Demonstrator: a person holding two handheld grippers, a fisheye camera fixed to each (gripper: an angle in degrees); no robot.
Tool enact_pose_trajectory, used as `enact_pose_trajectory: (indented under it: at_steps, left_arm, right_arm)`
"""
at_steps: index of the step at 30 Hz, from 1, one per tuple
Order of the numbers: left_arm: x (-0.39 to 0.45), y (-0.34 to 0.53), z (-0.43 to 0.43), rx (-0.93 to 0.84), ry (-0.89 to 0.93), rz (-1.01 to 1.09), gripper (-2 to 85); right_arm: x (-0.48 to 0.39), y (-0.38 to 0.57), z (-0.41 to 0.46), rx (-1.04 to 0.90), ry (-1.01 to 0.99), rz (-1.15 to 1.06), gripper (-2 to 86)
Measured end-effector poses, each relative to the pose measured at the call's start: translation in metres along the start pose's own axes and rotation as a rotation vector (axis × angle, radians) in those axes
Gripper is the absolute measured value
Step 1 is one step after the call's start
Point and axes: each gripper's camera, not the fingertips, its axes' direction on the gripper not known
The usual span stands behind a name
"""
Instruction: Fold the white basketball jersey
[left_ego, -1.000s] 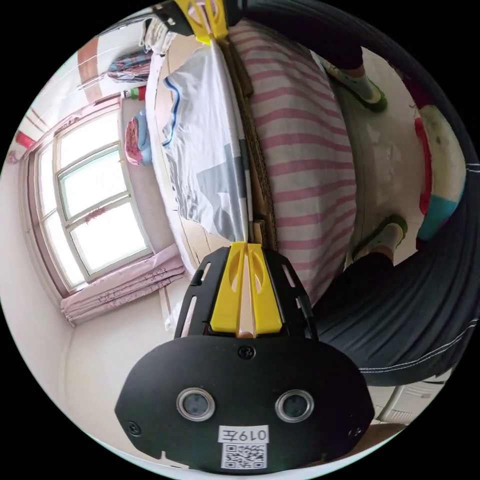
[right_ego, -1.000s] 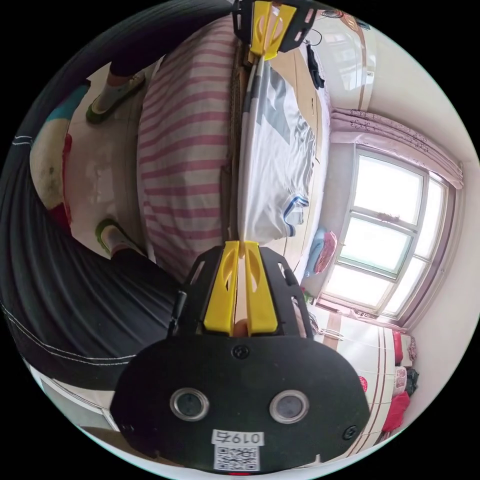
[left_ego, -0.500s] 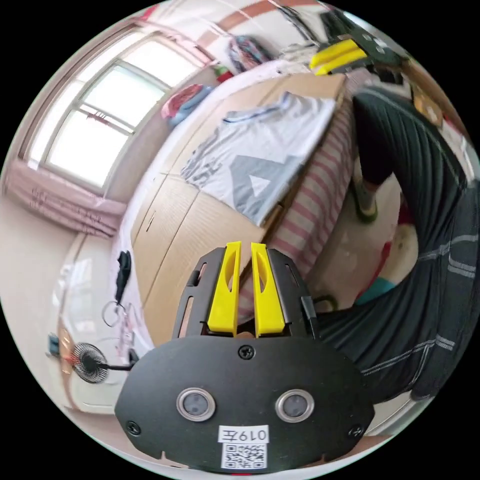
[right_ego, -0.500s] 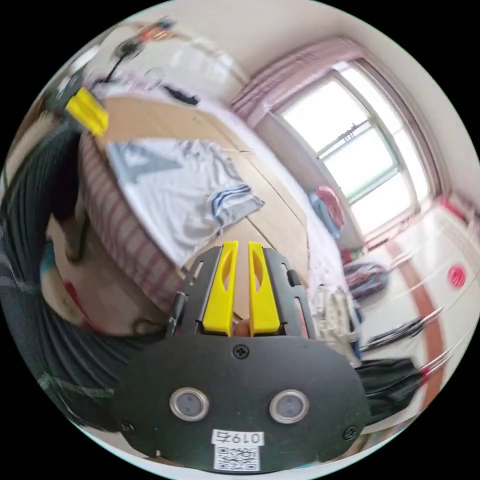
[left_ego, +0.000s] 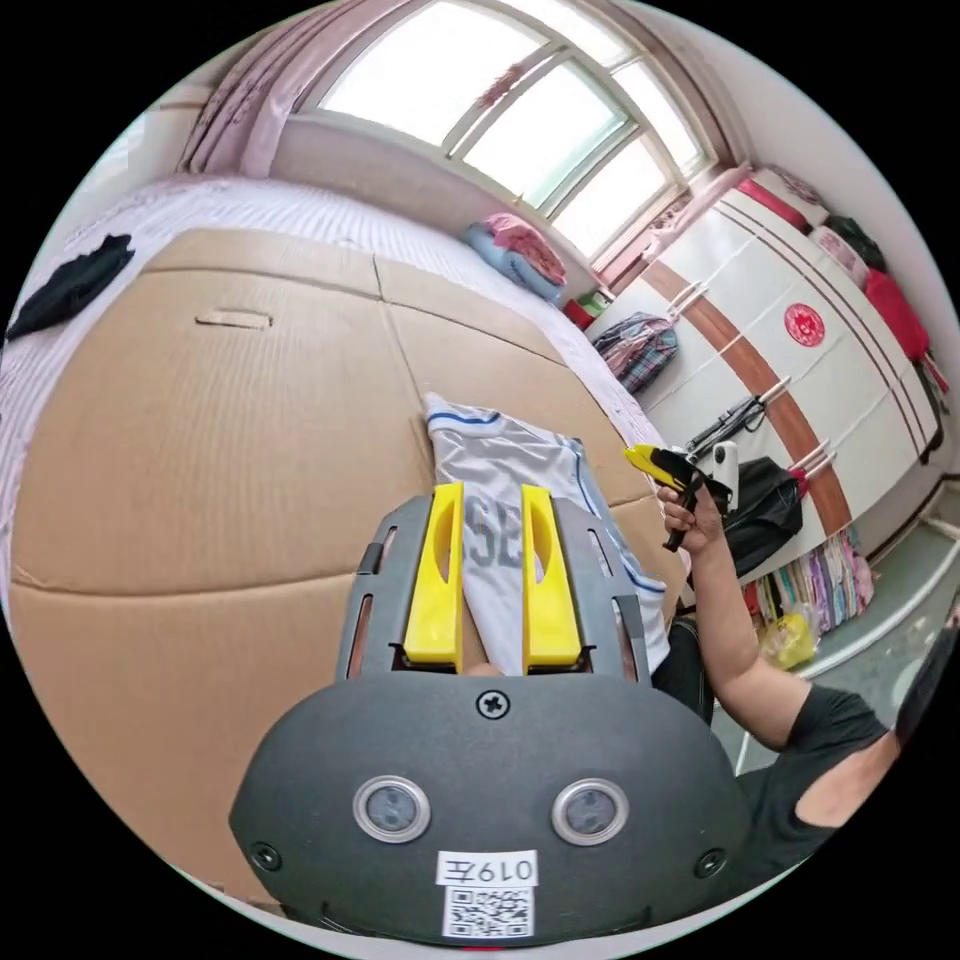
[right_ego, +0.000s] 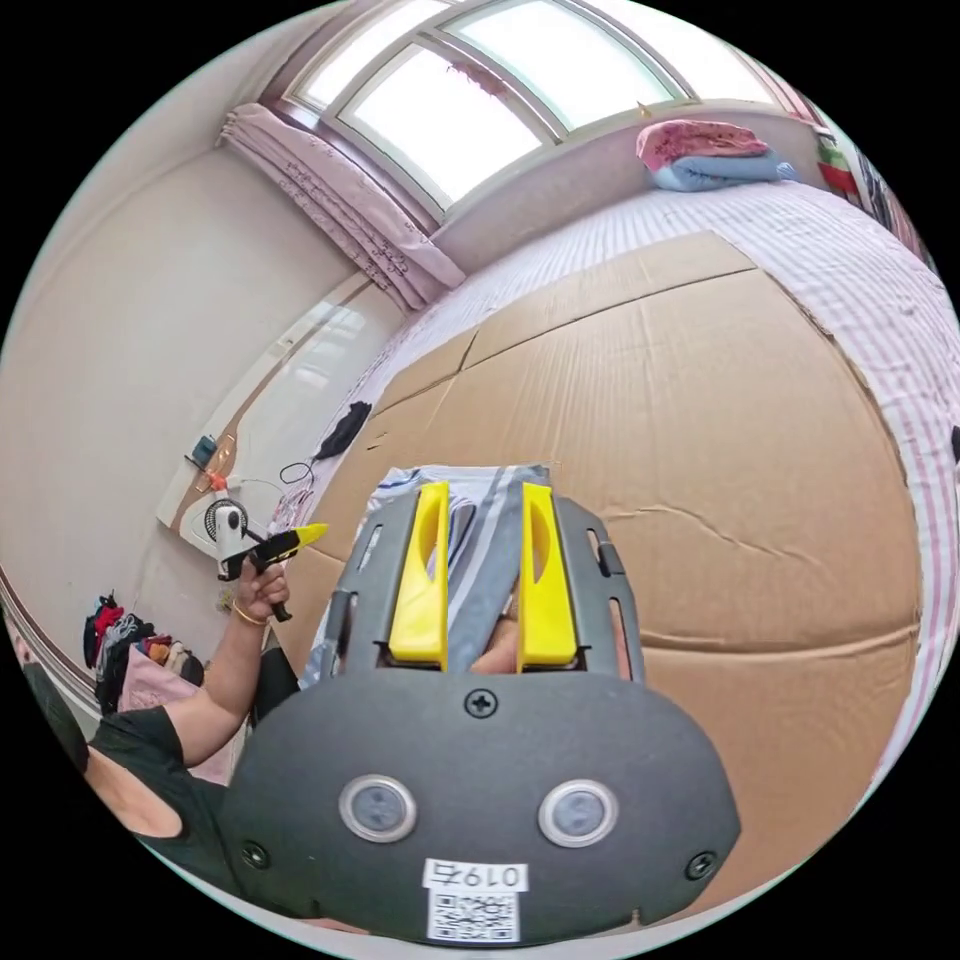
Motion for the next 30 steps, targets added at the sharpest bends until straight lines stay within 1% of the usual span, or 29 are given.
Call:
enact_pose_trajectory:
  at_steps: [3, 5, 9, 14, 19, 21, 25, 30]
  left_arm:
    - [-0.045, -0.039, 0.041, -0.046, -0.02, 0.0, 8.9]
    - [-0.068, -0.06, 0.065, -0.078, 0.014, 0.015, 9.6]
    - [-0.11, -0.097, 0.106, -0.125, 0.029, 0.035, 10.6]
    - [-0.141, -0.125, 0.142, -0.155, 0.121, 0.1, 10.6]
    - [-0.148, -0.139, 0.175, -0.207, 0.089, 0.237, 8.3]
    - [-0.151, -0.142, 0.188, -0.213, 0.072, 0.267, 6.8]
    - [-0.162, -0.146, 0.206, -0.227, 0.053, 0.262, 4.6]
    - [-0.192, -0.153, 0.232, -0.235, 0.121, 0.181, 3.1]
  right_arm:
    - [-0.003, -0.027, 0.001, -0.063, -0.017, 0.041, 11.1]
    - [-0.01, -0.046, -0.002, -0.096, -0.089, 0.075, 11.4]
    - [-0.037, -0.073, -0.014, -0.117, -0.042, 0.059, 11.8]
    - [-0.095, -0.104, -0.03, -0.133, 0.013, -0.056, 10.6]
    - [-0.147, -0.123, -0.032, -0.162, 0.123, -0.181, 9.0]
    - [-0.158, -0.132, -0.032, -0.176, 0.129, -0.196, 8.7]
    - [-0.167, -0.171, -0.041, -0.158, 0.058, -0.162, 8.0]
    - [-0.183, -0.193, -0.031, -0.267, 0.015, -0.187, 8.1]
